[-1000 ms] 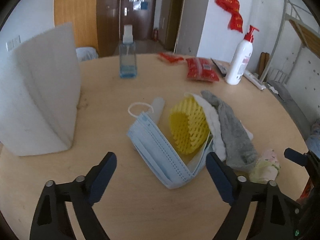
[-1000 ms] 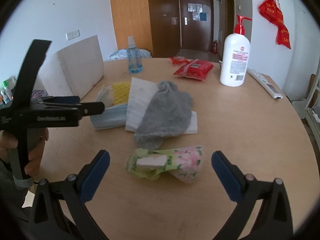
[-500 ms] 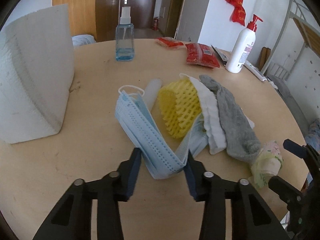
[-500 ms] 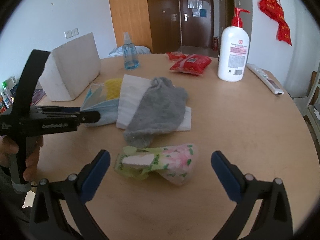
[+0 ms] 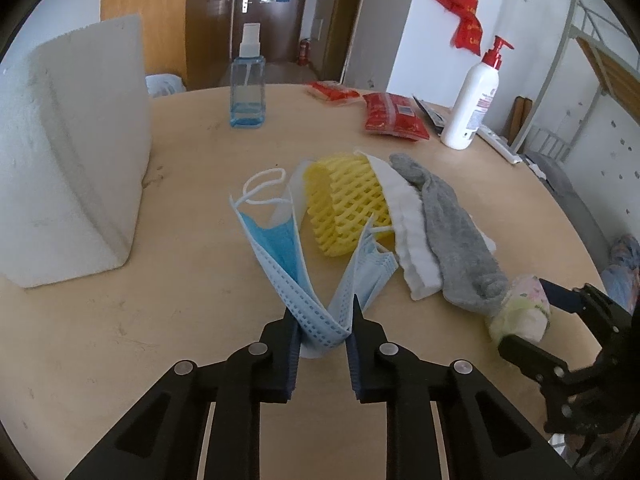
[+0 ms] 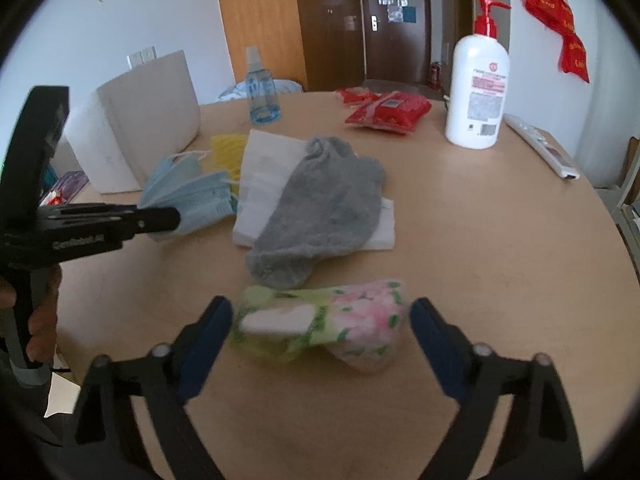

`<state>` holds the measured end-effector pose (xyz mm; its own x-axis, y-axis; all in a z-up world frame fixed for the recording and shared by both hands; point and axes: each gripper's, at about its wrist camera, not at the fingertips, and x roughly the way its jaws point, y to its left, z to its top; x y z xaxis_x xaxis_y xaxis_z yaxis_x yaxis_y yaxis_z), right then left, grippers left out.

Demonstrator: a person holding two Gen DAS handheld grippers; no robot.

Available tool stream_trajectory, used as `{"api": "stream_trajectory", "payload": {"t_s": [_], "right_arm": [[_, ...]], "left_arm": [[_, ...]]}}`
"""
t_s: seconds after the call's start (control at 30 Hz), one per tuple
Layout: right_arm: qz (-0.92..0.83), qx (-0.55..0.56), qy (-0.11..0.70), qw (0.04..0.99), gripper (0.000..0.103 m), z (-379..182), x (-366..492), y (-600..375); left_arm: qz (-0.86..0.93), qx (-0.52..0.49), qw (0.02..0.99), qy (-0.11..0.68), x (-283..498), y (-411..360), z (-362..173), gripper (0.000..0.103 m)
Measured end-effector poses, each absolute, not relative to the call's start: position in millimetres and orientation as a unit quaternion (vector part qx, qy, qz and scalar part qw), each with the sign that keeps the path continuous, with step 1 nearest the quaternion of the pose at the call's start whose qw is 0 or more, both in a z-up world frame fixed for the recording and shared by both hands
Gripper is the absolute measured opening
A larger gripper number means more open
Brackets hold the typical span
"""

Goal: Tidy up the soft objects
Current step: 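Grasp the blue face mask with the left tool while the right tool grasps the floral tissue pack, then carry the blue mask and floral tissue pack over the white foam box with both tools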

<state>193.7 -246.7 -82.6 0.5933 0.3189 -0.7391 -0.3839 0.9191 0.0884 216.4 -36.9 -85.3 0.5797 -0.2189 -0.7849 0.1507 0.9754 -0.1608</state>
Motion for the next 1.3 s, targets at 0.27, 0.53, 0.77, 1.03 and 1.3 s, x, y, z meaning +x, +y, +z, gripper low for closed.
{"api": "stream_trajectory", "payload": {"t_s": [0.27,0.53,0.77,1.03,1.3], "right_arm": [[0.200,-0.043,0.420,0.884,0.072,-85.8,193.3,-244.6],[0.206,-0.034,0.425,0.881,0.050,-84.2,190.7,-246.0],[0.199,-0.013,0.421,0.885,0.041,-80.6,185.4,-252.4],[0.201,-0.011,0.387,0.900,0.041,-56.7,169.2,-256.6],[0.201,-0.002,0.350,0.915,0.041,-28.8,153.4,-258.5]], "left_arm": [[-0.119,-0.033,0.888,0.442,213.5,-37.1,-85.5,0.017],[-0.129,-0.034,0.891,0.435,209.0,-34.8,-82.7,0.017],[-0.136,-0.038,0.894,0.425,202.4,-34.3,-75.8,0.015],[-0.138,-0.037,0.904,0.403,187.0,-31.6,-57.0,0.015],[-0.137,-0.035,0.917,0.373,167.4,-30.1,-30.9,0.015]]}}
